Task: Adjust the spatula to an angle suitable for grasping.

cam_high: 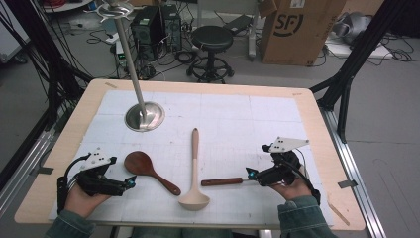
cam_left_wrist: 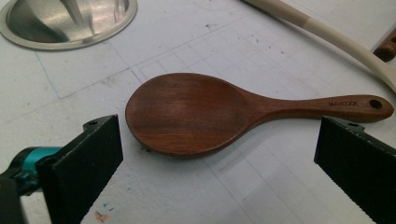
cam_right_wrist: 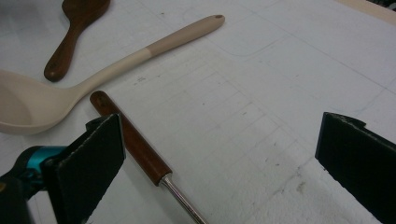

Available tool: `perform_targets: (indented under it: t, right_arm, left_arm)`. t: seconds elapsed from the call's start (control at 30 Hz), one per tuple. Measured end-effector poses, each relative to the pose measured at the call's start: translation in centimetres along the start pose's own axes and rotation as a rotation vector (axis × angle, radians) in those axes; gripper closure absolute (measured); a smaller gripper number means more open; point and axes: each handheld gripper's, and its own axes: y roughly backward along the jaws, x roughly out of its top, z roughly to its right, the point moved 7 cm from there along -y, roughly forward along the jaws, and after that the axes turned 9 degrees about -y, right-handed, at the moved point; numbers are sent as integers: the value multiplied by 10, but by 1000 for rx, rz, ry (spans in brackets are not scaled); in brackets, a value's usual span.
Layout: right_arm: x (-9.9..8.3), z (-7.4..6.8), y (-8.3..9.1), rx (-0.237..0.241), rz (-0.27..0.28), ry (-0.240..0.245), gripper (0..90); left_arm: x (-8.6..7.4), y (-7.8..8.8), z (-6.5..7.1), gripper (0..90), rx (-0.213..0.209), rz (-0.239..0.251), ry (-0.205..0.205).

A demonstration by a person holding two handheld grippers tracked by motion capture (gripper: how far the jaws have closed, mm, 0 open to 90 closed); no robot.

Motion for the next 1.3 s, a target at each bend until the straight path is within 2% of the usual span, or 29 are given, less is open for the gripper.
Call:
perform_targets:
  t: [0.27, 0.53, 0.87, 0.97, 1.17, 1.3]
  right_arm:
    - [-3, -3, -9, 8, -15, 23, 4]
    - [-8, -5, -18, 44, -25, -9, 4]
    - [-21, -9, -26, 50, -56, 10, 5]
    - [-26, -10, -28, 65, -72, 15, 4]
    - [-29, -11, -32, 61, -101, 21, 4]
    - [-34, -14, -36, 61, -143, 43, 5]
  left_arm:
    - [1, -1, 1, 17, -3, 0, -3]
    - [1, 1, 1, 17, -2, 3, -5]
    - [3, 1, 2, 17, -6, 6, -12]
    - [3, 0, 2, 17, -6, 7, -11]
    - [4, 0, 3, 17, -9, 9, -17]
    - [4, -1, 3, 17, -9, 6, -18]
